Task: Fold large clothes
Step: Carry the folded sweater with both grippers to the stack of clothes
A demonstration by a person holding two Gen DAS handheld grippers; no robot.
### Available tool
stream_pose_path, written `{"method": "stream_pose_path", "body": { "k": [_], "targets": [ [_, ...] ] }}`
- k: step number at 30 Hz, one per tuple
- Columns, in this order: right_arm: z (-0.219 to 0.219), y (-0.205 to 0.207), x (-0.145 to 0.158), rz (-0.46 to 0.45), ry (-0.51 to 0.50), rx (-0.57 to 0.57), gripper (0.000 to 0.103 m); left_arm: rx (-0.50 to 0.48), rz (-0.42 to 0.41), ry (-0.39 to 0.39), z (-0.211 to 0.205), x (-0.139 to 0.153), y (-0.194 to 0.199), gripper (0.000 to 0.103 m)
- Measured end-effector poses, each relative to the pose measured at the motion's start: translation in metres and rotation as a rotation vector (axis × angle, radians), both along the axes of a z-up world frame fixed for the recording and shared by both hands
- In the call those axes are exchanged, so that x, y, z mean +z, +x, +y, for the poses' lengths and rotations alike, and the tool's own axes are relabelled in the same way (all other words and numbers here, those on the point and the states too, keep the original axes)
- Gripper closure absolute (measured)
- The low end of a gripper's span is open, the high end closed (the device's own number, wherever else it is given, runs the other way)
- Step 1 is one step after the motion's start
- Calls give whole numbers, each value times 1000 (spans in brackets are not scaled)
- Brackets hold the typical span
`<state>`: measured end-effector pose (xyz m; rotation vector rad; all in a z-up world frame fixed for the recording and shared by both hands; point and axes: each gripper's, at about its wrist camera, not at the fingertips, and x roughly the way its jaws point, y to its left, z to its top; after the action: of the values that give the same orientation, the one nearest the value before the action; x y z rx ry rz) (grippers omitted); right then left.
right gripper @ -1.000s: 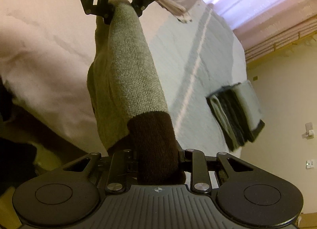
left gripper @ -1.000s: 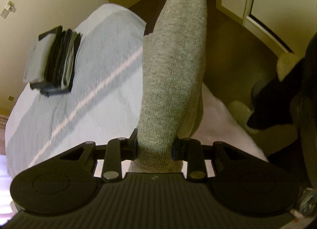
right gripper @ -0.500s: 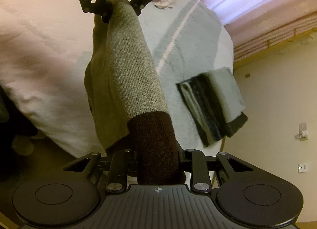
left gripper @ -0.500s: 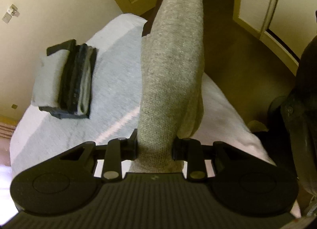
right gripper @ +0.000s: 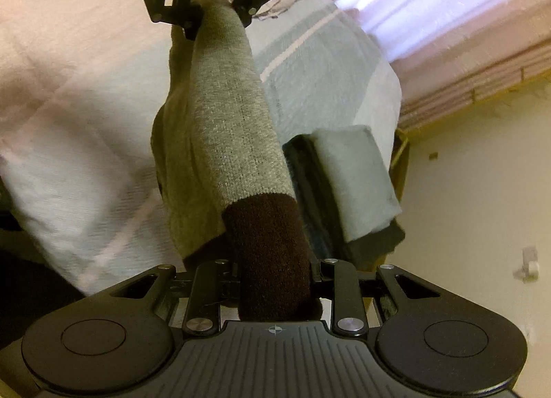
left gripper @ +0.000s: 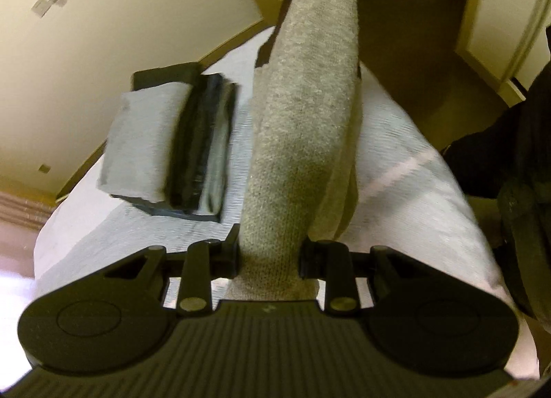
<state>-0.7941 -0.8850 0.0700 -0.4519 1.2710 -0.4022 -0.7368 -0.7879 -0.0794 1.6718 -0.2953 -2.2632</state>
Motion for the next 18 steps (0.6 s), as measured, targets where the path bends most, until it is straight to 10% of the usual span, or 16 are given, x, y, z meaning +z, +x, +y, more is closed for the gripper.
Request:
{"method": "stream_pose_path", "body": {
  "k": [10, 18],
  "targets": [
    [-195, -20, 62, -99, -122, 157, 78, 249, 37, -125, -155, 58, -68, 78],
    [-305, -21, 65, -230, -394, 150, 78, 317, 78, -481, -256, 72, -108, 78]
  ]
}}
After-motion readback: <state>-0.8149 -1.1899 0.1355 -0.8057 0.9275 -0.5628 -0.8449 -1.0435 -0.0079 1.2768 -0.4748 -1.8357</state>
